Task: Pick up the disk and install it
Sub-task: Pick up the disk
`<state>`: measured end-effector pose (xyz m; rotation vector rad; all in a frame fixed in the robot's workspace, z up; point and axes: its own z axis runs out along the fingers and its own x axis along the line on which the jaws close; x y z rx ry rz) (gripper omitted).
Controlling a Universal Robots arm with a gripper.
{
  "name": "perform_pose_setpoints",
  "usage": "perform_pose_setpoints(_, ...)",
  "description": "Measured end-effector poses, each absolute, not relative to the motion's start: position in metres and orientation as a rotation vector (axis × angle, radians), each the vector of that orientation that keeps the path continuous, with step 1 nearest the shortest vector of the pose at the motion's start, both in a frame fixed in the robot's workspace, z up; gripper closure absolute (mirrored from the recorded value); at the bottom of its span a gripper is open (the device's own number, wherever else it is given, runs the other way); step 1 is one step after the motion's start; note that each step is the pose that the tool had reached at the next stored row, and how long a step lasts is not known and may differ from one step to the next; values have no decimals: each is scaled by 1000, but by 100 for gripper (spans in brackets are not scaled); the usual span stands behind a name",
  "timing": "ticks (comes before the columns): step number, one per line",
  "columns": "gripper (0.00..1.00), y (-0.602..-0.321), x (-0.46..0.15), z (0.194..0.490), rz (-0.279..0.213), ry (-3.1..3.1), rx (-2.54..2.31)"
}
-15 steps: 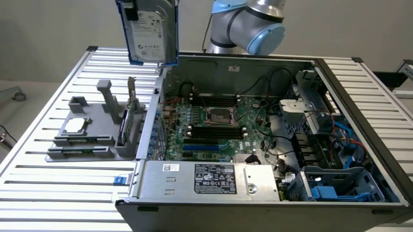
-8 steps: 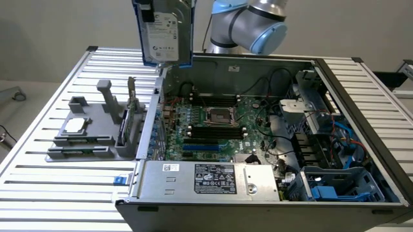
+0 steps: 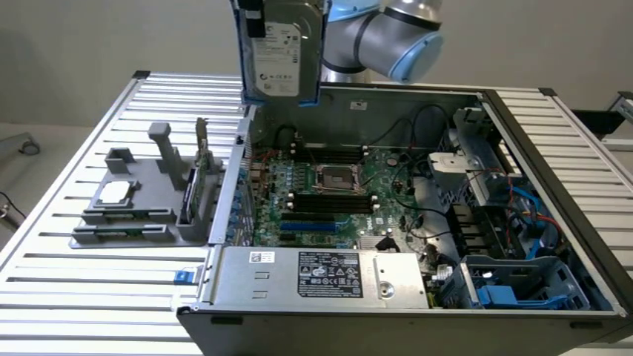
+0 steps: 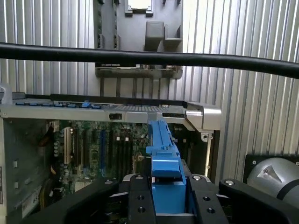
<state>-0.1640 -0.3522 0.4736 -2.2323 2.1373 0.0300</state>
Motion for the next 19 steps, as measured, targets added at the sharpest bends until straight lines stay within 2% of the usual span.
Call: perform_pose_setpoints(19, 67, -390, -99, 474, 35, 2135, -2230)
